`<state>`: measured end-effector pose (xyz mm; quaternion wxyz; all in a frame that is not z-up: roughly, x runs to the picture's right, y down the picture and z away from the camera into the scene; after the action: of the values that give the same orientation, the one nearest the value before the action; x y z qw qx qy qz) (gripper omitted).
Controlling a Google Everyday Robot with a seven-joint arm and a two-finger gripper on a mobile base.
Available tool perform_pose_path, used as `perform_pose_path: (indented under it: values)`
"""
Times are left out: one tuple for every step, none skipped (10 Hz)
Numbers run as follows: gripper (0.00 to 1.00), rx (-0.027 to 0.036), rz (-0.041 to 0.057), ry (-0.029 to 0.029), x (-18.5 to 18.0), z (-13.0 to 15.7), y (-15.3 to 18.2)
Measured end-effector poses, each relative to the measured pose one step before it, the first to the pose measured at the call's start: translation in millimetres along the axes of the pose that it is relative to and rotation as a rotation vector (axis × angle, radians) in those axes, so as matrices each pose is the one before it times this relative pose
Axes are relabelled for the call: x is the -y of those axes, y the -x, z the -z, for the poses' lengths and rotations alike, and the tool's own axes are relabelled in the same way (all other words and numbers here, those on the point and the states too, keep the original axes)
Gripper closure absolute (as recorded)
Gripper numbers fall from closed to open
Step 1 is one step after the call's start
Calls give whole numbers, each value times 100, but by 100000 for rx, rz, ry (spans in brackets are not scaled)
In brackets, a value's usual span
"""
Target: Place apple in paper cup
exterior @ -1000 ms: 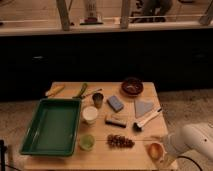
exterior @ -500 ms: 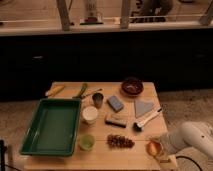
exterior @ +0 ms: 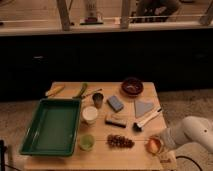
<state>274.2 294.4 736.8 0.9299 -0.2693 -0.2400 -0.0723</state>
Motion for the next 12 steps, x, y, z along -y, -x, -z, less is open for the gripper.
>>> perform_pose_path:
  values:
    - [100,885,1064,36,330,393,99]
    - [100,476,1183,346,380,229,141]
    - [100,289,1113,247,437,168,160]
    - [100,109,1471,816,486,230,201]
    - [100,-12,1457,1236,385,216,179]
    - [100,-96,1228,940,475,172,109]
    - [100,-118,1325,908,563,101,152]
    - [100,-199,1844,969,840,105,246]
    - [100,-153,1049,435,463,86,125]
    - [100,-115,1038,448,429,99,170]
    - [100,-109,1742,639,754,159,339]
    - [100,-135,1353,771,537,126,270]
